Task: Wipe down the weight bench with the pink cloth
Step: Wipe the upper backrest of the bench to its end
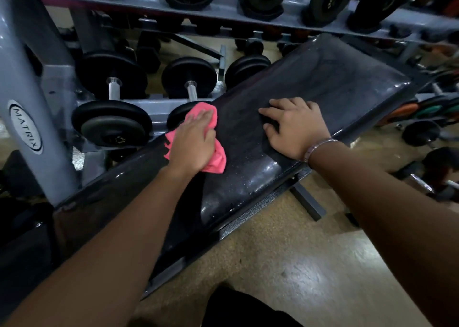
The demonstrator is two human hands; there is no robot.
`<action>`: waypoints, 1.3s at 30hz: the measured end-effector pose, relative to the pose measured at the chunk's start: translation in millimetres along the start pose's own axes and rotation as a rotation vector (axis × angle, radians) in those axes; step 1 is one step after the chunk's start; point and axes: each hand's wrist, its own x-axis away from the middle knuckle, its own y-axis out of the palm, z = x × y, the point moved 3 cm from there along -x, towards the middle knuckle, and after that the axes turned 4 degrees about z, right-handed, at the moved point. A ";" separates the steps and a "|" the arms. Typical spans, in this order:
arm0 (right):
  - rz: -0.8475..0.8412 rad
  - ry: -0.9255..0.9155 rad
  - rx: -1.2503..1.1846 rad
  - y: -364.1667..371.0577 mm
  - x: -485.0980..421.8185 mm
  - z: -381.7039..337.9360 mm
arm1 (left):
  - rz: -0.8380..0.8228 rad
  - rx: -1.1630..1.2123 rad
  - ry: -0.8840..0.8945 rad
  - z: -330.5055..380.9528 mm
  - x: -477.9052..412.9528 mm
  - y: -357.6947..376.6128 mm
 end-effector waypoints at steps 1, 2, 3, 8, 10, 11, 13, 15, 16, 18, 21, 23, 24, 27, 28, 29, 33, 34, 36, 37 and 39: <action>0.004 0.002 -0.004 0.3 -0.3 0.7 | 0.010 0.012 0.022 3.9 6.7 3.1; 0.009 0.001 -0.006 0.4 -0.2 1.5 | -0.009 0.023 0.072 4.4 15.8 4.5; 0.015 -0.005 -0.008 0.6 -0.3 2.4 | -0.045 0.022 0.133 -0.3 23.5 4.9; 0.059 -0.001 -0.034 4.8 2.5 3.4 | -0.095 -0.013 0.137 -17.9 -0.2 -4.3; 0.071 0.006 -0.047 6.4 3.5 2.7 | -0.032 0.019 0.040 -6.9 -6.3 1.4; 0.070 0.010 -0.053 6.9 3.8 3.3 | -0.031 0.040 0.029 -1.4 -1.8 4.6; 0.069 0.012 -0.055 6.2 3.6 3.3 | -0.065 0.048 0.107 0.8 20.3 1.9; 0.066 0.010 -0.054 5.0 3.1 4.0 | -0.110 0.042 0.184 -9.5 41.7 -9.2; 0.066 0.008 -0.056 4.8 3.1 4.1 | -0.123 0.031 0.194 -16.3 44.4 -14.8; 0.081 0.007 -0.054 5.0 3.6 4.8 | -0.101 0.028 0.169 -21.6 33.1 -15.2; 0.090 0.005 -0.065 5.5 4.3 4.3 | -0.052 0.043 0.083 -9.0 27.8 -3.5; 0.095 0.006 -0.066 6.4 4.6 5.2 | -0.072 0.042 0.149 -0.6 46.0 -0.6; 0.099 0.004 -0.065 7.0 5.5 4.7 | -0.107 0.037 0.192 0.1 57.8 -2.1; 0.105 -0.003 -0.063 7.0 6.1 2.8 | -0.177 0.006 0.214 -10.6 69.8 -11.1; 0.106 -0.003 -0.056 6.3 6.4 2.4 | -0.162 0.002 0.189 -12.4 64.4 -10.8; 0.107 -0.003 -0.051 5.8 6.5 2.0 | -0.134 0.004 0.151 -11.9 56.8 -8.0; 0.120 0.005 -0.047 2.8 6.4 0.6 | -0.055 0.018 0.021 11.1 43.8 1.1; 0.115 0.005 -0.048 2.6 6.1 0.0 | -0.083 0.012 0.059 14.8 50.7 0.1; 0.100 0.008 -0.058 2.6 4.7 1.5 | -0.158 0.001 0.201 12.5 70.0 -5.1; 0.095 0.011 -0.061 2.5 5.6 2.7 | -0.191 0.002 0.240 6.2 78.5 -8.2; 0.093 0.009 -0.057 2.1 4.4 4.5 | -0.184 0.020 0.201 -5.2 75.0 -10.6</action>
